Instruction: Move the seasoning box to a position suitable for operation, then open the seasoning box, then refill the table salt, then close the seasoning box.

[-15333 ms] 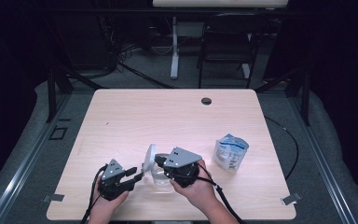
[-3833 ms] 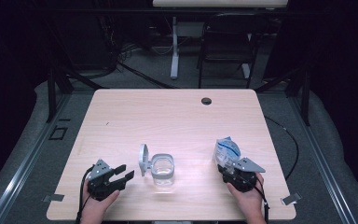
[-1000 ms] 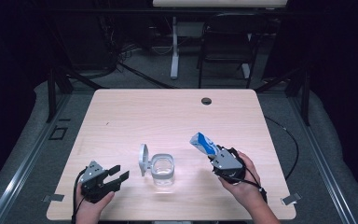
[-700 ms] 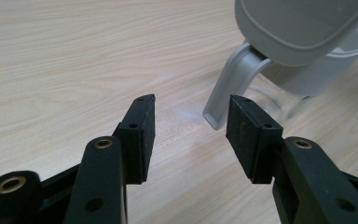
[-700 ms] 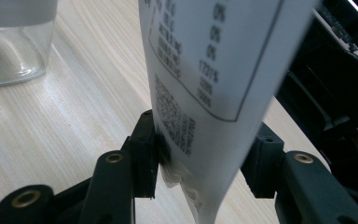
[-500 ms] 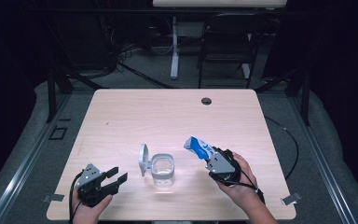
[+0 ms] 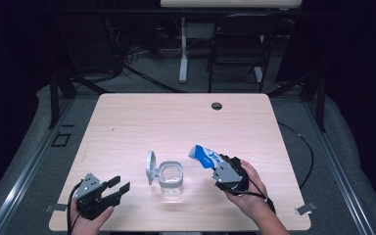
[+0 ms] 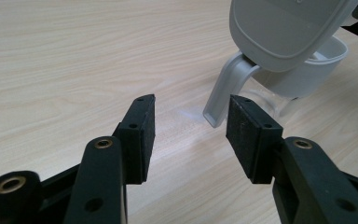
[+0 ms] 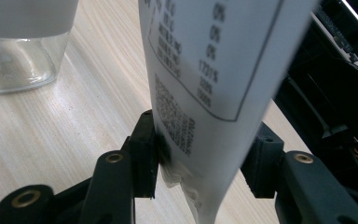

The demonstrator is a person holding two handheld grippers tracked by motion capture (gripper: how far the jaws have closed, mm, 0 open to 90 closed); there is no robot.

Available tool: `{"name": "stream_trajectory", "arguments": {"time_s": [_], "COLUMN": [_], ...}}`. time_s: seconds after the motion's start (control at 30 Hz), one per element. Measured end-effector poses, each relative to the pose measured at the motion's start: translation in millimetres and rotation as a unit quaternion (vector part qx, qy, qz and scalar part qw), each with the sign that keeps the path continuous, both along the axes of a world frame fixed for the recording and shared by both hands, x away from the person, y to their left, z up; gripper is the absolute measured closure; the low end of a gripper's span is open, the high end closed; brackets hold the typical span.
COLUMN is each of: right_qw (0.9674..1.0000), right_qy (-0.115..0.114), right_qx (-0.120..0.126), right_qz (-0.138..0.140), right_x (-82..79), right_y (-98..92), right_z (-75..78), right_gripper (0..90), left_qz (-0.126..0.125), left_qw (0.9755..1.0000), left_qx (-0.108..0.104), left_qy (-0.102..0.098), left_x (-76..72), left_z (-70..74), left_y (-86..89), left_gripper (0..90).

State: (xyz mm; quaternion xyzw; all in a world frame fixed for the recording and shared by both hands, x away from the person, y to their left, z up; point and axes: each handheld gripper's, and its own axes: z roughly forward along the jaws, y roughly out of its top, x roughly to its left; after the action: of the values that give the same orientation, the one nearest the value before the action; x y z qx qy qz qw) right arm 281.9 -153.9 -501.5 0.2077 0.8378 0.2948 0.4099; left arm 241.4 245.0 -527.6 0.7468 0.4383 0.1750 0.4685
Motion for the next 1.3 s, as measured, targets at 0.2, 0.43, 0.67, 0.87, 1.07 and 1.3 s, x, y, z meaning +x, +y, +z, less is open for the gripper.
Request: {"name": "stream_trajectory", "arguments": {"time_s": [0.2,0.43,0.67,0.87,1.07,1.3], "right_qw": [1.0000,0.9999,0.9992,0.9992,0.9975,0.9957], "right_qy": [0.002,-0.002,-0.006,-0.008,-0.019,-0.030], "right_qx": [0.000,-0.016,-0.039,-0.039,-0.066,-0.086], "right_qz": [0.000,0.001,0.005,0.009,0.012,0.017], "right_x": [1.9,2.0,3.4,5.8,8.6,7.8], "right_y": [-0.4,0.5,4.6,8.4,11.6,15.5], "right_z": [-1.2,-1.6,-3.6,-4.1,-5.7,-7.1], "right_gripper": [53.9,53.9,54.0,54.0,54.0,54.0], "left_qz": [-0.001,-0.004,-0.003,0.000,0.000,-0.001], "left_qw": [1.0000,1.0000,1.0000,1.0000,1.0000,1.0000], "left_qx": [0.003,0.002,0.002,0.000,-0.003,-0.001], "left_qy": [0.003,-0.001,0.002,-0.001,0.001,0.002], "left_x": [-1.5,0.4,2.6,3.5,3.4,3.0], "left_z": [-0.3,0.7,0.5,0.1,-2.6,-3.0], "left_y": [-0.3,-0.9,1.6,2.5,0.8,1.9], "left_gripper": [52.8,52.8,52.7,52.7,52.7,52.7]}}
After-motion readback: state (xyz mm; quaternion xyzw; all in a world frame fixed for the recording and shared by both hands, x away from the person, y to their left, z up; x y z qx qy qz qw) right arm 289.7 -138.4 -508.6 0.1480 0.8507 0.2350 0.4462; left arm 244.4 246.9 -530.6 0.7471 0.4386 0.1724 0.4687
